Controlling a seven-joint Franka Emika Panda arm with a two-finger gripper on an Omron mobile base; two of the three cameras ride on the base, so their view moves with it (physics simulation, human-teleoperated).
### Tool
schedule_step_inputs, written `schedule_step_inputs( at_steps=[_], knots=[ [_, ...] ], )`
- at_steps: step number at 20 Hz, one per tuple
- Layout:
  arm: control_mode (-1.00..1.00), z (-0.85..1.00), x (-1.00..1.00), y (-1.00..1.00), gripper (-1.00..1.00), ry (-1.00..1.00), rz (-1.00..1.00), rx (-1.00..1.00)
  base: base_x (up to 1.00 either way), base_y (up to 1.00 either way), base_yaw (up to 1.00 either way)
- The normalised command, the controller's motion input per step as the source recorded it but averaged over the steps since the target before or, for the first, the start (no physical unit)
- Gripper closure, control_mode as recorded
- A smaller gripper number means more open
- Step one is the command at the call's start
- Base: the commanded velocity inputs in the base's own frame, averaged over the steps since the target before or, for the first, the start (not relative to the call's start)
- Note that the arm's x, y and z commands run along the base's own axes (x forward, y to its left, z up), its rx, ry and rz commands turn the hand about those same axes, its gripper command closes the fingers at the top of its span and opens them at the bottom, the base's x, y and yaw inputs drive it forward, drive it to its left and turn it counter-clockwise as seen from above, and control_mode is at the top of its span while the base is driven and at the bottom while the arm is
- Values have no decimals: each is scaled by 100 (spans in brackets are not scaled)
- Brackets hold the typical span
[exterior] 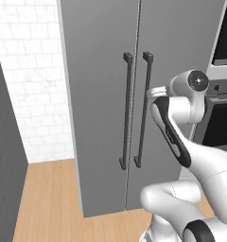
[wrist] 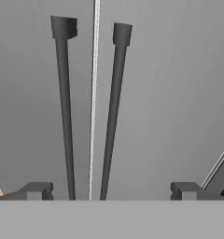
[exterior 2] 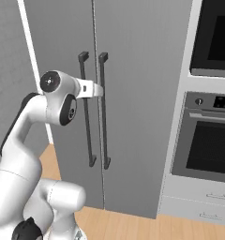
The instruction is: Grab a lemon wedge from the fridge and one ice cube from the ice bowl, and put them in the glass of lemonade.
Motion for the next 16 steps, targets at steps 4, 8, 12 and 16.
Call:
schedule_step_inputs(
  at_steps=[4,8,12,16],
  knots=[
    [-100,-2,6,0,-100,0,0,1,0,0,0],
    [-100,-11,28,0,-100,0,0,1,0,0,0],
    [-100,-26,41,0,-100,1,0,1,0,0,0],
    [-100,-39,71,-5,-100,0,0,0,0,0,0]
  ],
)
